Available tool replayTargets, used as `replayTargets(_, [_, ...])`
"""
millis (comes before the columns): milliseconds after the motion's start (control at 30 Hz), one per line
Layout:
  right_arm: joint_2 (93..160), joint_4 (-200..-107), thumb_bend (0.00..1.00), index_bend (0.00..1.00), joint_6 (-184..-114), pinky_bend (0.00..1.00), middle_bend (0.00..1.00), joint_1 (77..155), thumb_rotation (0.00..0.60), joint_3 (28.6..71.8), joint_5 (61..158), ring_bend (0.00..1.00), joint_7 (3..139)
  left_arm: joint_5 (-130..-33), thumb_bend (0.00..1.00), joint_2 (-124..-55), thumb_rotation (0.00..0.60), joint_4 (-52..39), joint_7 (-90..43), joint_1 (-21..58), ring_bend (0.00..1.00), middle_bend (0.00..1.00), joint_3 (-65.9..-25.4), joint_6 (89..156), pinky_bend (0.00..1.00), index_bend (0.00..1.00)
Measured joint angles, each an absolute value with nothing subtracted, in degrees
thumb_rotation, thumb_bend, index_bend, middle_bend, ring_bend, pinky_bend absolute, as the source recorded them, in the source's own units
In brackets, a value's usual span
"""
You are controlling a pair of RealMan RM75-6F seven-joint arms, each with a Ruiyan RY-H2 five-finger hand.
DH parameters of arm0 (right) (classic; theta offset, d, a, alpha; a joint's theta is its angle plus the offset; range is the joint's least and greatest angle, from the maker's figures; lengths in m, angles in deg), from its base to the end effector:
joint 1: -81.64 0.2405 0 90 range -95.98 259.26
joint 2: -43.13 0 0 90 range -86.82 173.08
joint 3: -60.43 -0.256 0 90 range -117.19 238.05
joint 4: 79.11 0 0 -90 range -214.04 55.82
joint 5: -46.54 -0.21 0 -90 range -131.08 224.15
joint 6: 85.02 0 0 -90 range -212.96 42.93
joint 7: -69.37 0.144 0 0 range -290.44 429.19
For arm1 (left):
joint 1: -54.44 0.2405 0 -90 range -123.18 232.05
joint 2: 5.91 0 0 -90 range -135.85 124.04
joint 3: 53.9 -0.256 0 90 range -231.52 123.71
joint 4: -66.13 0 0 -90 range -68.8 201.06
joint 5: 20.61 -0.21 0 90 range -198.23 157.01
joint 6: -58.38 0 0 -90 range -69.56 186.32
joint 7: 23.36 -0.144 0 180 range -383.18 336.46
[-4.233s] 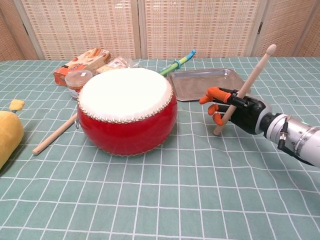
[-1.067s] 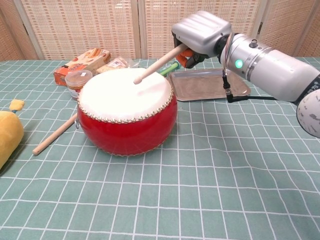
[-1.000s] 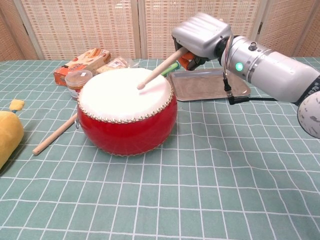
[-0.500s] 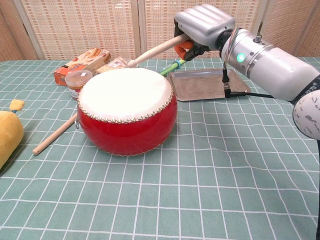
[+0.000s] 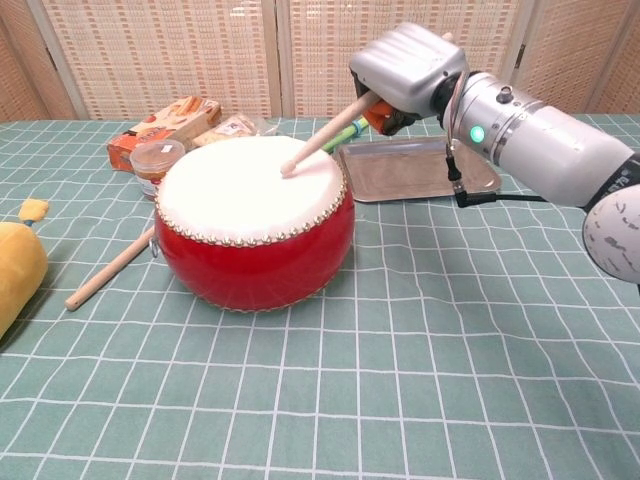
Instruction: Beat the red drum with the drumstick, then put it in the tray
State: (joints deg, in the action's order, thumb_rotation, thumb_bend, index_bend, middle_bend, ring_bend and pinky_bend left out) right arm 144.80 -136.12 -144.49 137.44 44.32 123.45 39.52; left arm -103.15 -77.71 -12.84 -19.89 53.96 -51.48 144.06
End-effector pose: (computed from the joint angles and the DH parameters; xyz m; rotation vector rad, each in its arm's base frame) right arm -0.0713 -0.4211 -0.0235 1.8203 -0.2118 0.9474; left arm -0.3641 0.1543 0.1427 -1.2829 -0.9359 -0.7922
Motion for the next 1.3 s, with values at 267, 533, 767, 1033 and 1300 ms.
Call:
replayTargets(267, [145.59,-135.54,0.83,1.00,-146.54,1.00,0.99,137.44,0.600,43.09,122.76,1.00,45.37,-103.07,0.40,-77.85,0.600,-12.32,-19.40,53.99,0.00,0.00,-51.54,143.87,0.00,0.02])
replayTargets(533, [146.48,-132.87,0.83,1.00,-141.35,1.00,0.99,138.15,0.600,45.45,121.38,1.00,36.12,-102.95,0.40,-77.69,0.600,-12.58,-19.68,54.03,0.00,0.00,-51.41,143.97,0.00,0.02])
replayTargets(767, [146.47,-135.04,0.83,1.00,-146.27,1.00,0.99,138.24,0.600,42.96,122.29,1.00,45.43,-102.93,0.40,-77.73,0.600,-12.36,-19.43,54.12,0.00,0.00,-51.39,144.11,0.00,0.02])
replayTargets(1033, [146.91,-133.77,0.83,1.00,-143.87,1.00,0.99,138.23,0.600,43.95,121.28,1.00,44.61,-102.92,0.40,-77.79,0.600,-12.29,-19.50,54.31,0.00,0.00,-51.58,144.09,0.00,0.02])
replayTargets(1300, [147.26,-133.55,0.83,1.00,-144.26,1.00,0.99,138.43,0.600,43.79,121.34,1.00,42.99,-102.73,0.40,-77.69,0.600,-12.46,-19.85,54.42,0.00,0.00,-51.55,144.13,0.00,0.02])
